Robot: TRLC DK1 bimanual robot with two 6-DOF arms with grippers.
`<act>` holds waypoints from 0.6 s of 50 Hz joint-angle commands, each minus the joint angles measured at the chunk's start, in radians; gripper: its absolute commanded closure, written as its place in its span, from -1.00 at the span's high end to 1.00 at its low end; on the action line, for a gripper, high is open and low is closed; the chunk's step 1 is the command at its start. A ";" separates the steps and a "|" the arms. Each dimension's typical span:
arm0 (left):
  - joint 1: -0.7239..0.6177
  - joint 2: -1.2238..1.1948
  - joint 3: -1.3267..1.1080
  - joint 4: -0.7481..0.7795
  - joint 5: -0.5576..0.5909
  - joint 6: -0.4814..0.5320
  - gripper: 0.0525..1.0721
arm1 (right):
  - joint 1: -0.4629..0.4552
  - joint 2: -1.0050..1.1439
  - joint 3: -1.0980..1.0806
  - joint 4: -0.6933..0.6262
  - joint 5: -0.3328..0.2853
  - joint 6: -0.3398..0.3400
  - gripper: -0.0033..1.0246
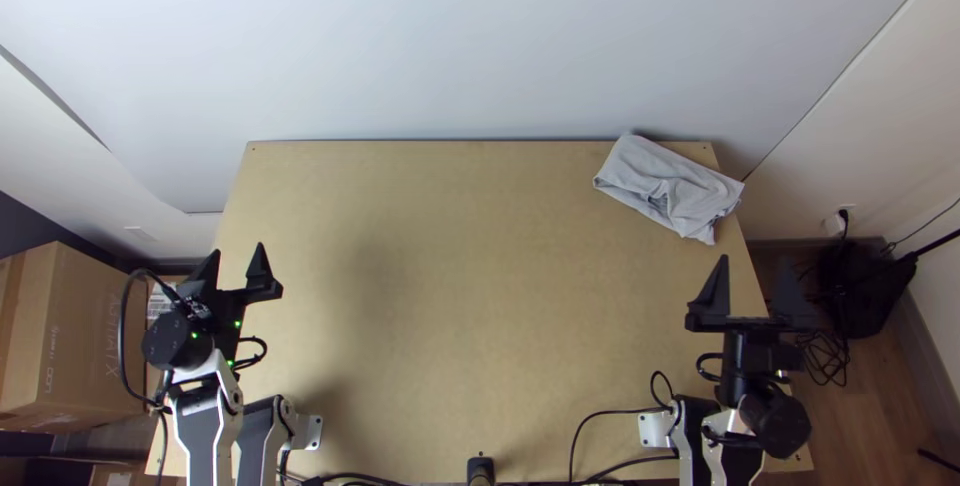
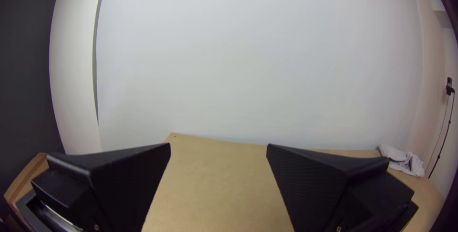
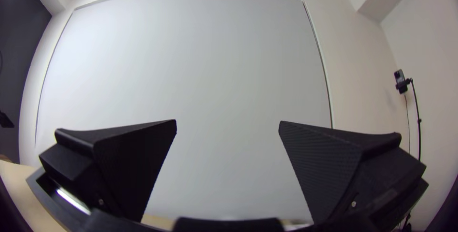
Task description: Fold the t-shirt
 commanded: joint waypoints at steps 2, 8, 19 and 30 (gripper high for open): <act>-0.008 -0.100 -0.099 0.077 -0.005 -0.025 0.90 | 0.010 -0.009 -0.108 0.042 0.014 0.026 0.92; -0.007 -0.226 -0.189 0.132 -0.008 -0.025 0.90 | 0.044 -0.009 -0.185 0.039 0.015 0.009 0.92; -0.027 -0.347 -0.295 0.135 -0.005 -0.022 0.90 | 0.097 -0.007 -0.185 -0.224 0.052 0.075 0.92; -0.031 -0.348 -0.379 0.226 -0.005 -0.054 0.90 | 0.058 -0.006 -0.179 -0.406 0.106 0.062 0.92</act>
